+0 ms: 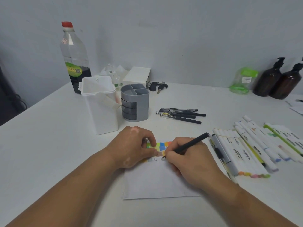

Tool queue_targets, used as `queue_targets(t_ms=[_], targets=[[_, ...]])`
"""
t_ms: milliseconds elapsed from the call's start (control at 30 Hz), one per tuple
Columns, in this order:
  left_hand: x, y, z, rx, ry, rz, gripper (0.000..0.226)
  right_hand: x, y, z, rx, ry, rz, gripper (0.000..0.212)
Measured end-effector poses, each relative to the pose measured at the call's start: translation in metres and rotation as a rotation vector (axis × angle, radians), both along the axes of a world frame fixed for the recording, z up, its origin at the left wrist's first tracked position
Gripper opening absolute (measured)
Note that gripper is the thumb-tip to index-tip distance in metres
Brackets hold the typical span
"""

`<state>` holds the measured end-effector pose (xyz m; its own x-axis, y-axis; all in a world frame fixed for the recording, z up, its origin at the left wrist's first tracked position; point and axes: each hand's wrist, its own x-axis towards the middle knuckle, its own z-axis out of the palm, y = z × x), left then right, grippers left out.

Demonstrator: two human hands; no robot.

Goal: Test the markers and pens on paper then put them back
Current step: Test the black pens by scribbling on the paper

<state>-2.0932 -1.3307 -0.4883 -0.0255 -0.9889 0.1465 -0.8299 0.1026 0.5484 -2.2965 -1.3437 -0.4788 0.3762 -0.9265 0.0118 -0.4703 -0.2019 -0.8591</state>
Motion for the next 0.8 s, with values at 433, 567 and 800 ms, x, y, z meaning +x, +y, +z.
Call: queue_targets(t_ms=[433,567,800], targets=[[0.0005,-0.0002,-0.0004,-0.006,-0.016,0.004,0.029,-0.0028,-0.0003,0.0016,-0.015,0.031,-0.022,0.014],[-0.0003,-0.0002,0.0002,-0.002,-0.02,0.004,0.029,-0.0029,-0.001,0.0009,-0.029,0.01,-0.019,0.015],[-0.0016,0.002,0.0028,0.019,-0.004,0.01,0.026,-0.0013,-0.0011,-0.0001,-0.056,0.04,0.05,0.012]])
